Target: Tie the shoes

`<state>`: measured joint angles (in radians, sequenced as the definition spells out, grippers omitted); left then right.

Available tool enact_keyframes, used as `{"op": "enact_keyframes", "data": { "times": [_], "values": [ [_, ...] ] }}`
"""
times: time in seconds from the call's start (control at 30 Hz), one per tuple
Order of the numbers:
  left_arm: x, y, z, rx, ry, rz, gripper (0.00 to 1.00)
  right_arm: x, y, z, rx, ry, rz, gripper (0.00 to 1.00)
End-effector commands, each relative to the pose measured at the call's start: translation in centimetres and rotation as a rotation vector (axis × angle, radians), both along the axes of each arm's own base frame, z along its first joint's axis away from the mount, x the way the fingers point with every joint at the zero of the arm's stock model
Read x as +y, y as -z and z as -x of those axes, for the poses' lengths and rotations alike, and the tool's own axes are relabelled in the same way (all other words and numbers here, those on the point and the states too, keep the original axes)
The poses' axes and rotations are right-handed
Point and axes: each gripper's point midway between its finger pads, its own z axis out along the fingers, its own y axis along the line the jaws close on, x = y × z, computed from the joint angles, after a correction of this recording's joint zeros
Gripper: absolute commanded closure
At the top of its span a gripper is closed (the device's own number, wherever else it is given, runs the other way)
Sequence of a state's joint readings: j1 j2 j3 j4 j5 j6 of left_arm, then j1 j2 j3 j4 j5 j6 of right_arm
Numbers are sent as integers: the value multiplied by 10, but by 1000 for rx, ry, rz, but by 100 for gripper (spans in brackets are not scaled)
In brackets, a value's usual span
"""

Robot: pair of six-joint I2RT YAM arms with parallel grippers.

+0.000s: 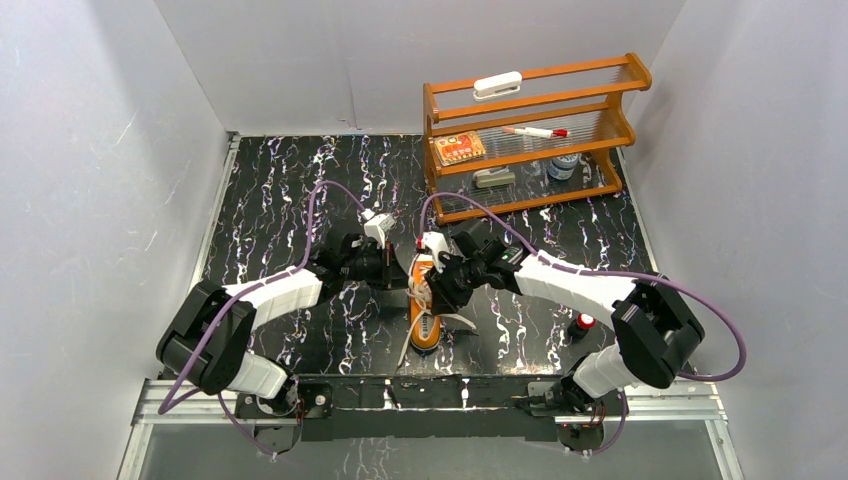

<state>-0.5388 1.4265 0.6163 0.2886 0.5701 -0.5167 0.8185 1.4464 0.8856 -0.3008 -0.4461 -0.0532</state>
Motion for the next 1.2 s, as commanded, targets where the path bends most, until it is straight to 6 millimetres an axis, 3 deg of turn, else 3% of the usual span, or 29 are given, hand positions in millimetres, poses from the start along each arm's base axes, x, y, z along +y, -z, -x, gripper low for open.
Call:
{"op": "enact_keyframes", "data": {
  "times": [0.0, 0.17, 0.33, 0.5, 0.67, 0.8, 1.03, 1.17],
  "values": [
    [-6, -28, -2, -58, 29, 43, 100, 9, -5, 0, -6, -7, -50, 62],
    [-5, -31, -2, -68, 31, 40, 100, 8, -4, 0, 5, 16, -51, 72],
    [-3, -34, -1, -80, 33, 37, 100, 7, 0, 4, 28, 41, -63, 64],
    [-4, -35, -2, -82, 35, 42, 100, 8, 1, 6, 43, 43, -69, 64],
    [-4, -38, -1, -91, 40, 38, 100, 6, -3, 1, 32, 68, -47, 77],
    [-2, -41, 5, -103, 64, 43, 100, 1, -14, -1, 40, 109, -16, 98],
    [3, -48, 22, -110, 105, 58, 100, 1, -37, -6, 29, 210, -76, 100],
    [5, -45, 32, -73, 107, 70, 100, 8, -35, -7, 85, 251, -80, 100]
  ]
}}
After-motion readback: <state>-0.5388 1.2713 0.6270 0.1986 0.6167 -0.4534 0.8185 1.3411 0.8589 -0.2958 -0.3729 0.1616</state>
